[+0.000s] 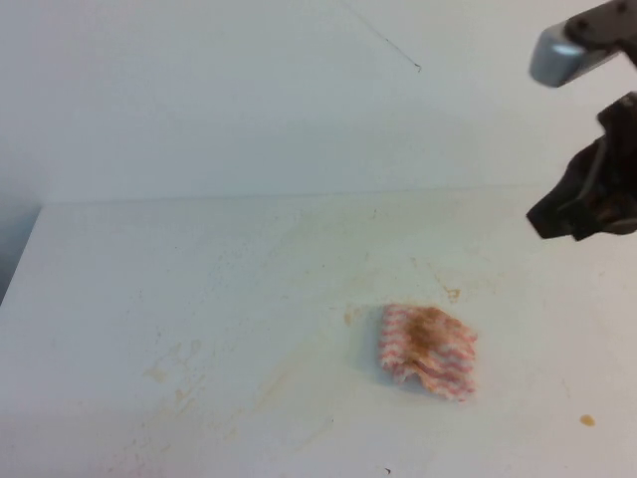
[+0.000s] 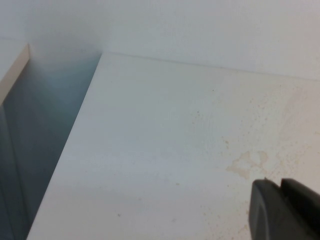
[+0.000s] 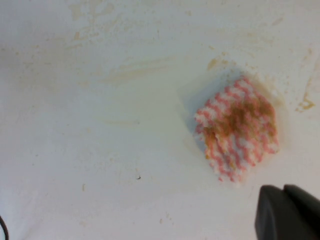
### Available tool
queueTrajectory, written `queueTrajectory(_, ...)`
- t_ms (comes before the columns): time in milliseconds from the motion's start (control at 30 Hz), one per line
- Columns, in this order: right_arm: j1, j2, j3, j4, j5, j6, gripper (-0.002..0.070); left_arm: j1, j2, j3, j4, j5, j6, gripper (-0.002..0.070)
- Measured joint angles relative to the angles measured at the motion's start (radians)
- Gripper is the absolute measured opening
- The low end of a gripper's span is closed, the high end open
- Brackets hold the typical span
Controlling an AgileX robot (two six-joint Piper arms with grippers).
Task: Wipe the table
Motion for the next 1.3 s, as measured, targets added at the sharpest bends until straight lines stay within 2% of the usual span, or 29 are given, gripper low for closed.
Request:
queueTrajectory(300, 0.0, -0.194, 0.0, -0.057, 0.085, 0.0, 0.0001, 0.0, 0.0, 0.0, 0.0, 0.0, 0.002, -0.0004)
queueTrajectory(767, 0.0, -0.207, 0.0, -0.082, 0.106, 0.0, 0.0, 0.0, 0.0, 0.0, 0.0, 0.002, 0.002, -0.0004)
queueTrajectory(1100, 0.0, -0.503, 0.0, -0.269, 0.065, 0.0, 0.0, 0.0, 0.0, 0.0, 0.0, 0.002, 0.002, -0.0004)
queueTrajectory(1300, -0.04, -0.636, 0.028, -0.297, 0.043, -0.023, 0.0, 0.0, 0.0, 0.0, 0.0, 0.002, 0.002, -0.0004)
